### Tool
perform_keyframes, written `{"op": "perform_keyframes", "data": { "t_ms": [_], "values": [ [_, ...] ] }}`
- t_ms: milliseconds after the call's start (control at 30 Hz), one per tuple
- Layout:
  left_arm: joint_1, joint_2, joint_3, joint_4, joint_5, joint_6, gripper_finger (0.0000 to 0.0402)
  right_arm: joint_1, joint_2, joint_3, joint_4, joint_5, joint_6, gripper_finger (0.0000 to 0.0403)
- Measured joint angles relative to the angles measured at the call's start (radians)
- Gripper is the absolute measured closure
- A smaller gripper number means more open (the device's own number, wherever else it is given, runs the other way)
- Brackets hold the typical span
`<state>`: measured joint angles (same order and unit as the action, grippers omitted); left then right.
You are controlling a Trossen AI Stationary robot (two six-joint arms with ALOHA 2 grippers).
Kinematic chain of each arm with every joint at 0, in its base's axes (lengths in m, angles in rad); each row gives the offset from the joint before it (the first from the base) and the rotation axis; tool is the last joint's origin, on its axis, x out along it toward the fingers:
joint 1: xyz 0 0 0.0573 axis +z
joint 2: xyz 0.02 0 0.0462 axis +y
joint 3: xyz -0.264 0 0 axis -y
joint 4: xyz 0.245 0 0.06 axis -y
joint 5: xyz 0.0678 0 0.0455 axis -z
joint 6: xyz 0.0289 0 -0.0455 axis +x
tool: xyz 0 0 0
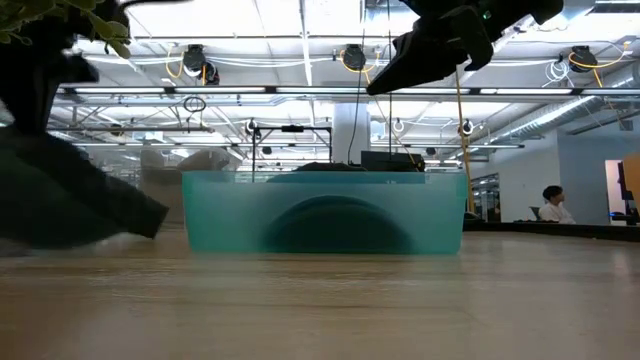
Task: Pick & Place hat
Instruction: Put the black cap into the green bin
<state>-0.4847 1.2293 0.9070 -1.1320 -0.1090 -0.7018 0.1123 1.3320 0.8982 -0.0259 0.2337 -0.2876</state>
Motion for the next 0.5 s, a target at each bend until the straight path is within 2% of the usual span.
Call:
{"op": "perform_keyframes", "data": {
  "t_ms": [333, 500],
  "values": [
    [0.0, 0.0, 0.303, -0.236, -0.181, 0.022, 0.0396, 0.016, -0.053, 0.0, -0.069, 0.001, 0.066, 0.0403],
    [0.008, -0.001, 0.404, -0.171, -0.311, 0.141, 0.0396, 0.044, -0.099, 0.0, -0.083, 0.008, 0.067, 0.0403]
  ]
}}
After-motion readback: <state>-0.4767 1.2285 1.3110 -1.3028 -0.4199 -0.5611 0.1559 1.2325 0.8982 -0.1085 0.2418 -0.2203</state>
